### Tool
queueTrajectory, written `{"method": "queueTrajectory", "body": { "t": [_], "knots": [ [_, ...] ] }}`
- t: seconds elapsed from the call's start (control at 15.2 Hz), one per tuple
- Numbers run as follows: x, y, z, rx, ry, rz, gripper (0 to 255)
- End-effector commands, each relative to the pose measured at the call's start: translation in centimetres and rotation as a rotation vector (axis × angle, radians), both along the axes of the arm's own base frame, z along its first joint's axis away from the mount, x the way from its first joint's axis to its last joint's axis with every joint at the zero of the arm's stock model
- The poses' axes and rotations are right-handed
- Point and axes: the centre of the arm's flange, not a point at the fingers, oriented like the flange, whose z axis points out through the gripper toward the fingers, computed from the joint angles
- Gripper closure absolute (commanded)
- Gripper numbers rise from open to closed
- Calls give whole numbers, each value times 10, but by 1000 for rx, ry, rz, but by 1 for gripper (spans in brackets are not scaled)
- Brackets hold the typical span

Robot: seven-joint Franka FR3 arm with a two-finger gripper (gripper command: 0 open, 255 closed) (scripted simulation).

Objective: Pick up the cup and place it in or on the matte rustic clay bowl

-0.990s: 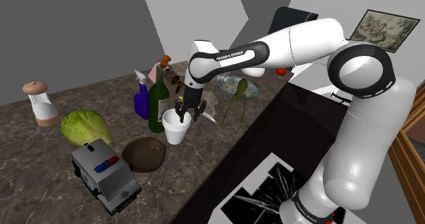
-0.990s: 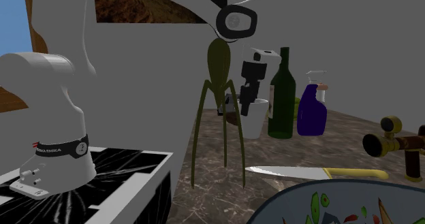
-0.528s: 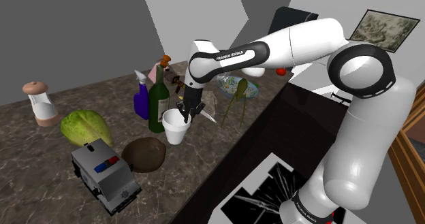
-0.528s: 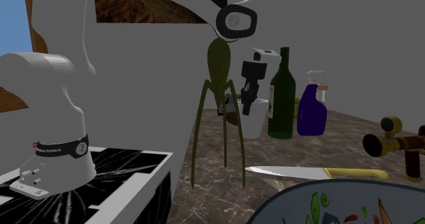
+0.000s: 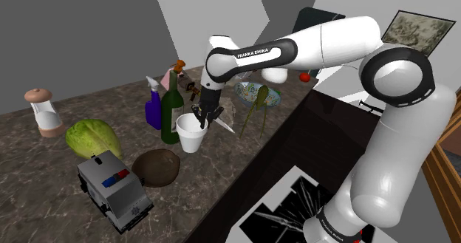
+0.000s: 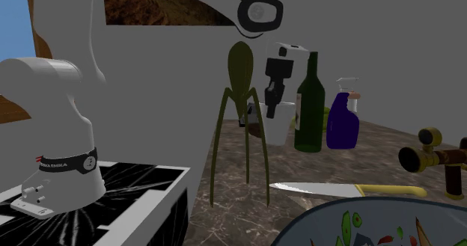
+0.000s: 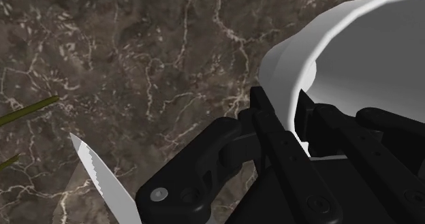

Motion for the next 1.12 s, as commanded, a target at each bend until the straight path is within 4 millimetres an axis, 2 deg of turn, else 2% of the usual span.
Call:
{"method": "queueTrajectory", "body": {
  "t": [0.0, 1.06],
  "knots": [
    [0, -1, 10, 0, 0, 0, 255],
    [0, -1, 95, 0, 0, 0, 255]
  ]
}}
